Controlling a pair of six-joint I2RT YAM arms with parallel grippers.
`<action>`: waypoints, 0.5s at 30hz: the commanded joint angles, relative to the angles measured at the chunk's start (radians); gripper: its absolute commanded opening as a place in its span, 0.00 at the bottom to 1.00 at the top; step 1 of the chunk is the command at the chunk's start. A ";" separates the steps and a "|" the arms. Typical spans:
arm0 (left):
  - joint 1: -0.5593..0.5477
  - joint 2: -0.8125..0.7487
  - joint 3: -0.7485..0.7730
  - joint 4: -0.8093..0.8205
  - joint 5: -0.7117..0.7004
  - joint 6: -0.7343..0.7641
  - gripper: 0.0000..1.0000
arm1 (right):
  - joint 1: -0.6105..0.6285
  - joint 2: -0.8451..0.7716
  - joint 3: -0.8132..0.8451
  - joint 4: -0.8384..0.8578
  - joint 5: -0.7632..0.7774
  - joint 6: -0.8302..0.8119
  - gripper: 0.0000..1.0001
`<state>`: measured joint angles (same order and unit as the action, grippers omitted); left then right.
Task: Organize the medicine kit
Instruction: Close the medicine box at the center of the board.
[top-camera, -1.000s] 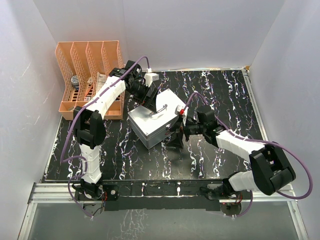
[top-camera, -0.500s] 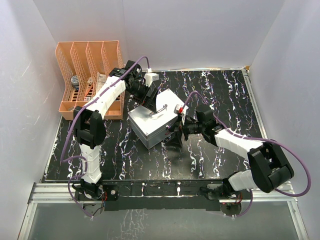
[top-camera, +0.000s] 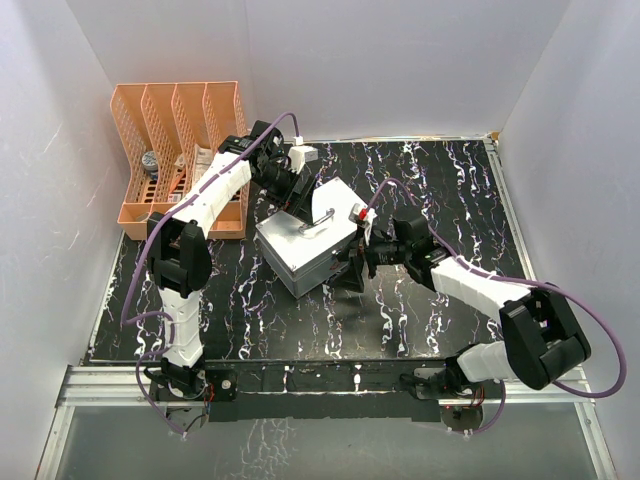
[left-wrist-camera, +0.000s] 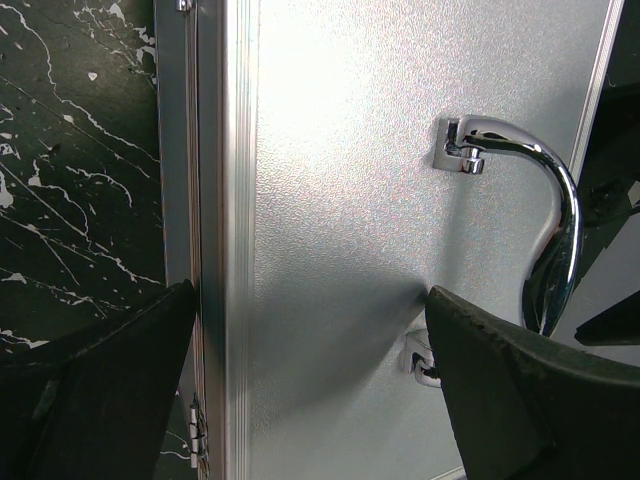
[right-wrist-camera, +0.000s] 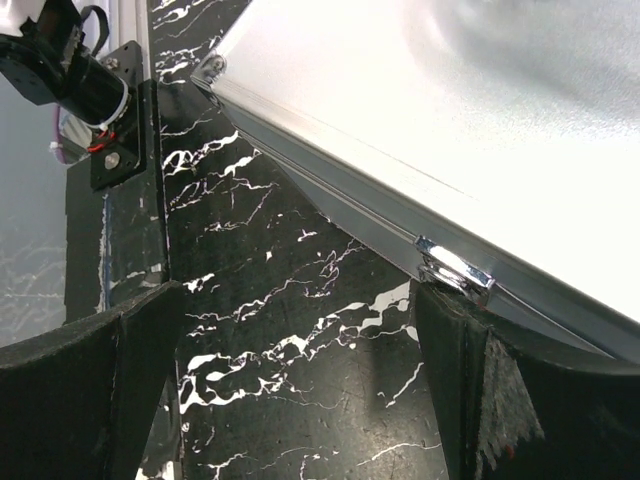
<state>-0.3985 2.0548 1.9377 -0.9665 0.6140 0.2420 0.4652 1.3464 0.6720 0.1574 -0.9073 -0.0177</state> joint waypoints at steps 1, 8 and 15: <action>-0.023 0.048 -0.002 -0.047 -0.007 0.015 0.95 | 0.001 -0.037 0.101 0.137 0.038 -0.004 0.98; -0.023 0.046 -0.005 -0.045 -0.006 0.014 0.95 | 0.003 -0.022 0.108 0.146 0.050 0.001 0.98; -0.023 0.040 -0.014 -0.045 -0.005 0.016 0.95 | 0.002 -0.028 0.101 0.165 0.076 0.008 0.98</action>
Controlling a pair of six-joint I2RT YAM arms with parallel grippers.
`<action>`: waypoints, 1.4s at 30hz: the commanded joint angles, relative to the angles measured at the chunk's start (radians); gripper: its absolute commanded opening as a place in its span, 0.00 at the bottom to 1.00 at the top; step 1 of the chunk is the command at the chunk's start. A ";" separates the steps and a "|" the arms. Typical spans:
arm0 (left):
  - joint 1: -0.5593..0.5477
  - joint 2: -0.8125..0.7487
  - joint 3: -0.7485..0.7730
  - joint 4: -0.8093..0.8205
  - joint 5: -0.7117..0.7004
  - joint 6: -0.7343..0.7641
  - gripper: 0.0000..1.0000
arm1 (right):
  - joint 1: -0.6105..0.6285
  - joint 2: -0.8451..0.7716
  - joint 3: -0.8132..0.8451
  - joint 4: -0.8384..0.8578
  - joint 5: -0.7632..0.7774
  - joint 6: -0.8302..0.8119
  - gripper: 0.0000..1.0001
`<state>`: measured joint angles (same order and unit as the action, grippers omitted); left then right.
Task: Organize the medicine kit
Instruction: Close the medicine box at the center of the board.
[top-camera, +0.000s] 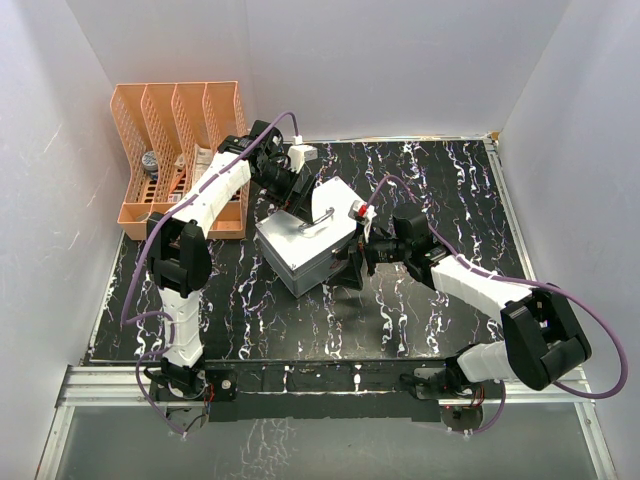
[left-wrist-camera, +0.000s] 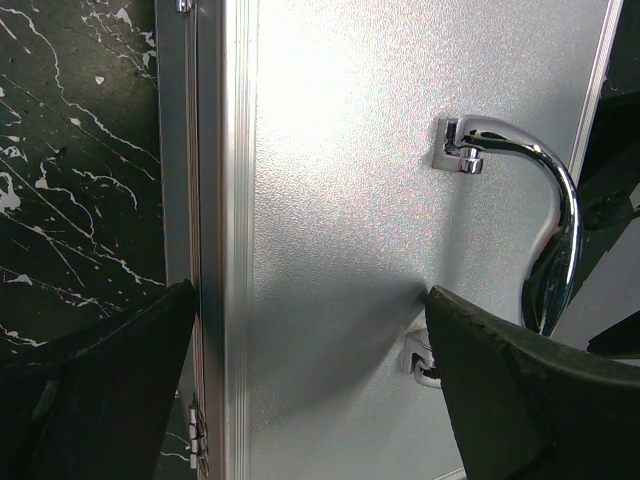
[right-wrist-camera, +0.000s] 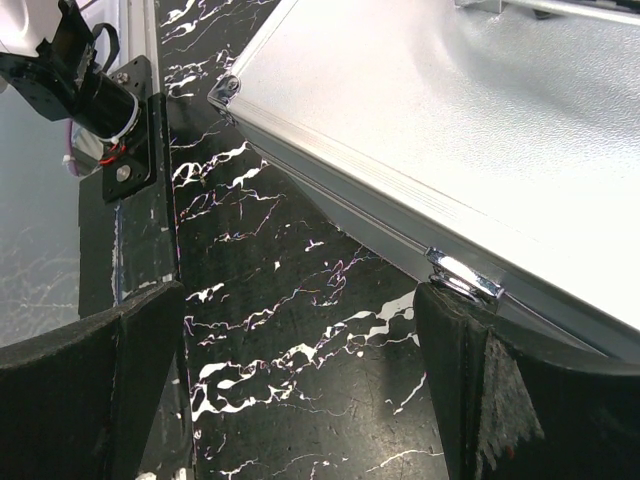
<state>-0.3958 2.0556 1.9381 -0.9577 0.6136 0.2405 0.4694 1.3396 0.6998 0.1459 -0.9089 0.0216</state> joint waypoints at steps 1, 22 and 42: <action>-0.025 0.040 -0.014 -0.055 -0.002 0.019 0.95 | -0.002 -0.024 0.075 0.176 0.081 -0.032 0.98; -0.040 0.033 -0.027 -0.060 -0.018 0.034 0.95 | -0.002 -0.036 0.092 0.223 0.113 -0.006 0.98; -0.043 0.023 -0.065 -0.042 -0.055 0.034 0.95 | -0.002 -0.005 0.141 0.228 0.115 0.014 0.98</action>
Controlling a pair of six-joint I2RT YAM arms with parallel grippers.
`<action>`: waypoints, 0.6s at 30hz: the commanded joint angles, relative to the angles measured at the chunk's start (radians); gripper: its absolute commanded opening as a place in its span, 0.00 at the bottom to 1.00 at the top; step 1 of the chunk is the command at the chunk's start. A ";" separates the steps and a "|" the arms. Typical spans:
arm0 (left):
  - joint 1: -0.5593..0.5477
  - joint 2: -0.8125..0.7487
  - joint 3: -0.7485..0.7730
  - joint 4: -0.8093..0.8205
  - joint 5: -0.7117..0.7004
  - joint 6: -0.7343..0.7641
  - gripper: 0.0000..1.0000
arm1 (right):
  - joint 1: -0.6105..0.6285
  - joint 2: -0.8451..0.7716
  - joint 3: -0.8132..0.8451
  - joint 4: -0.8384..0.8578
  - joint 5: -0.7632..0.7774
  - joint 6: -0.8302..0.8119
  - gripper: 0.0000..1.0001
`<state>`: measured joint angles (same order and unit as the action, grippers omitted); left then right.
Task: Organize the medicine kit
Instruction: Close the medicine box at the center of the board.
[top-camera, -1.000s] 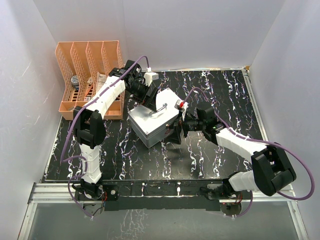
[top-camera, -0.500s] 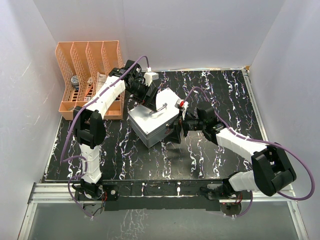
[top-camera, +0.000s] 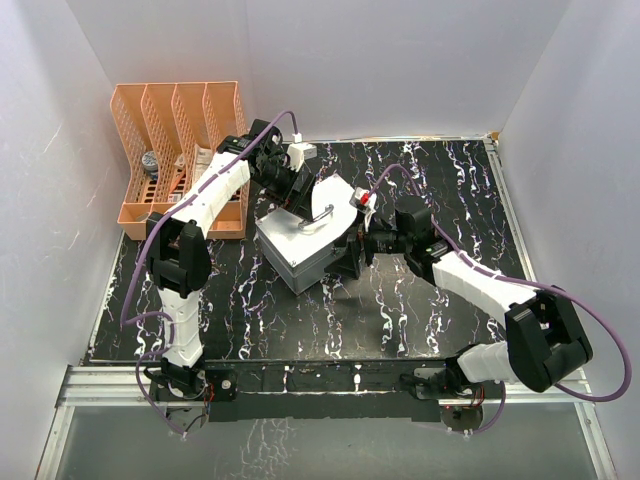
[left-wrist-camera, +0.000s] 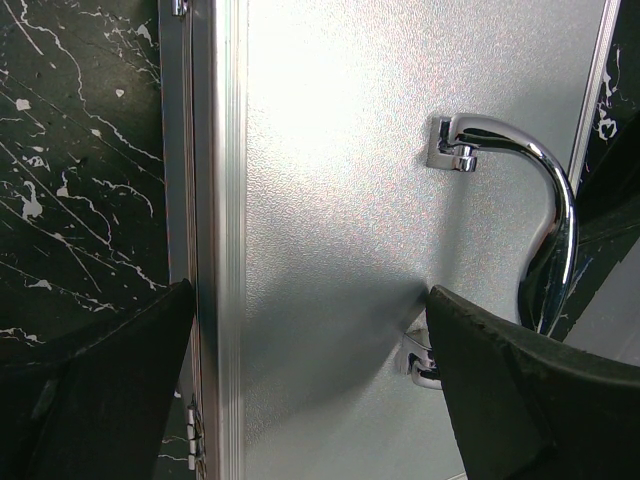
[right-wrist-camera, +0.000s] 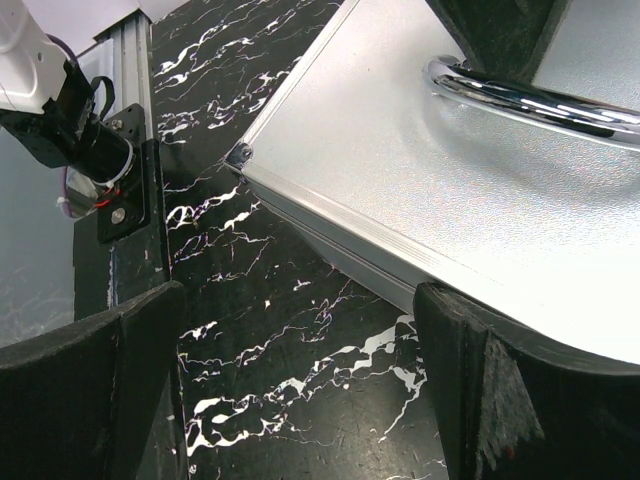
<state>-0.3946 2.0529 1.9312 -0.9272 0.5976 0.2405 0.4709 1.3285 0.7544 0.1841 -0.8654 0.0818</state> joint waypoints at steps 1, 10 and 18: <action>-0.044 0.024 -0.061 -0.071 -0.037 0.034 0.95 | -0.003 0.005 0.086 0.189 0.074 -0.045 0.98; -0.044 0.025 -0.063 -0.069 -0.037 0.033 0.95 | -0.008 -0.063 0.020 0.146 0.135 -0.050 0.98; -0.044 0.027 -0.067 -0.078 -0.032 0.038 0.95 | -0.022 -0.121 -0.066 0.067 0.213 -0.050 0.98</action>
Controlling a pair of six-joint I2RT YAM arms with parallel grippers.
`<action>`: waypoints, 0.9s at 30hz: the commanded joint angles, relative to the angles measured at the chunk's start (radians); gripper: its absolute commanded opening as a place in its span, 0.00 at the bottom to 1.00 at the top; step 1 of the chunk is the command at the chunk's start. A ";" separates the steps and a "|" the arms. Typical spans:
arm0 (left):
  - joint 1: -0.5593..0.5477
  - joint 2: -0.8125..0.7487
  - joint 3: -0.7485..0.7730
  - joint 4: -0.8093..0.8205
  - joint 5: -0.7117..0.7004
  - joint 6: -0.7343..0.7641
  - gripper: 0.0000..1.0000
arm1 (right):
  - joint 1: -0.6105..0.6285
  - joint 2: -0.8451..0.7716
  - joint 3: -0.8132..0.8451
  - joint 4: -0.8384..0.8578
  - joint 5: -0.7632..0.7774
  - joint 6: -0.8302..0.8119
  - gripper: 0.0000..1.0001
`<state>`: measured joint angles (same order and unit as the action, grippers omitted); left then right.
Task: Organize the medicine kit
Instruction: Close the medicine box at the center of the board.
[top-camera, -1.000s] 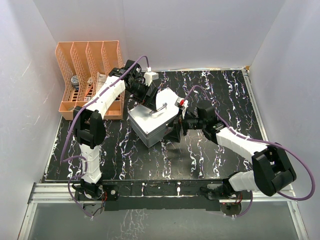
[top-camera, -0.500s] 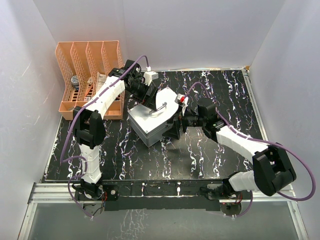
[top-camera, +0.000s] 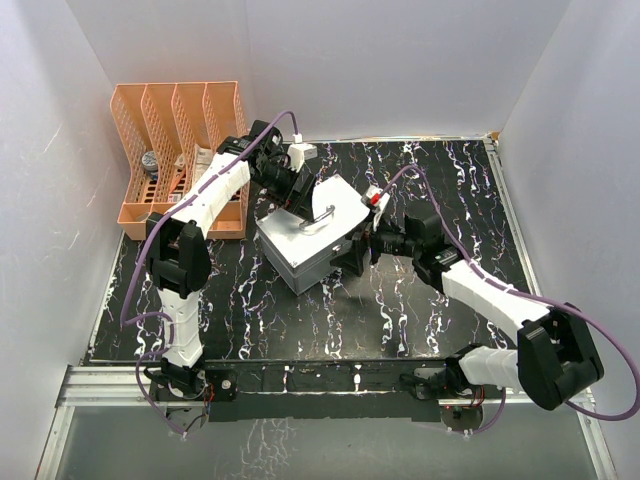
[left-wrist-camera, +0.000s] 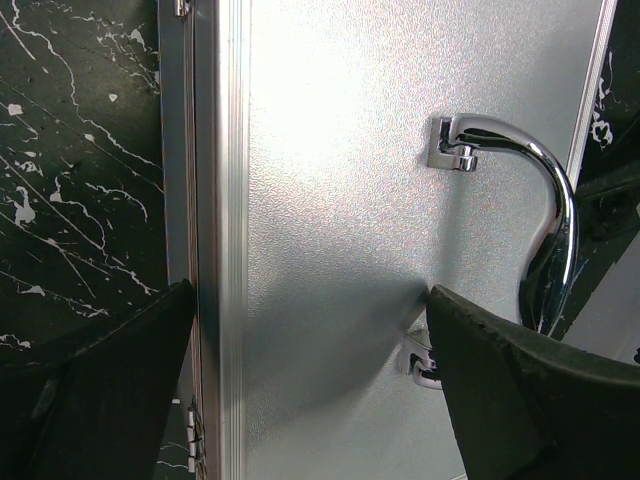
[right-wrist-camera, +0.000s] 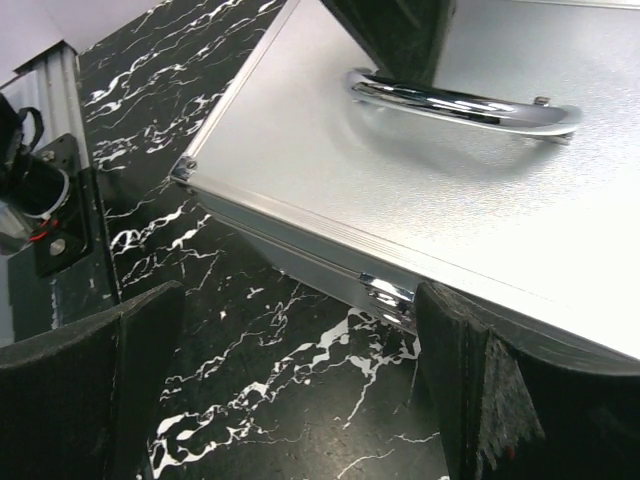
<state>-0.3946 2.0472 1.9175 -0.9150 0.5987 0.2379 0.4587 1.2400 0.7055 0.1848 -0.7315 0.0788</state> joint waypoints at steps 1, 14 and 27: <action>-0.044 0.032 -0.053 -0.090 -0.032 0.043 0.95 | -0.010 -0.029 -0.020 0.054 0.078 -0.062 0.98; -0.044 0.033 -0.051 -0.099 -0.026 0.049 0.95 | -0.024 0.068 0.020 -0.259 -0.127 -0.507 0.98; -0.045 0.042 -0.039 -0.105 -0.021 0.052 0.95 | -0.026 0.124 -0.044 -0.091 -0.087 -0.494 0.98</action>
<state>-0.4156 2.0476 1.9114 -0.9226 0.6212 0.2493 0.4366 1.3575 0.6876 -0.0406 -0.8413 -0.4332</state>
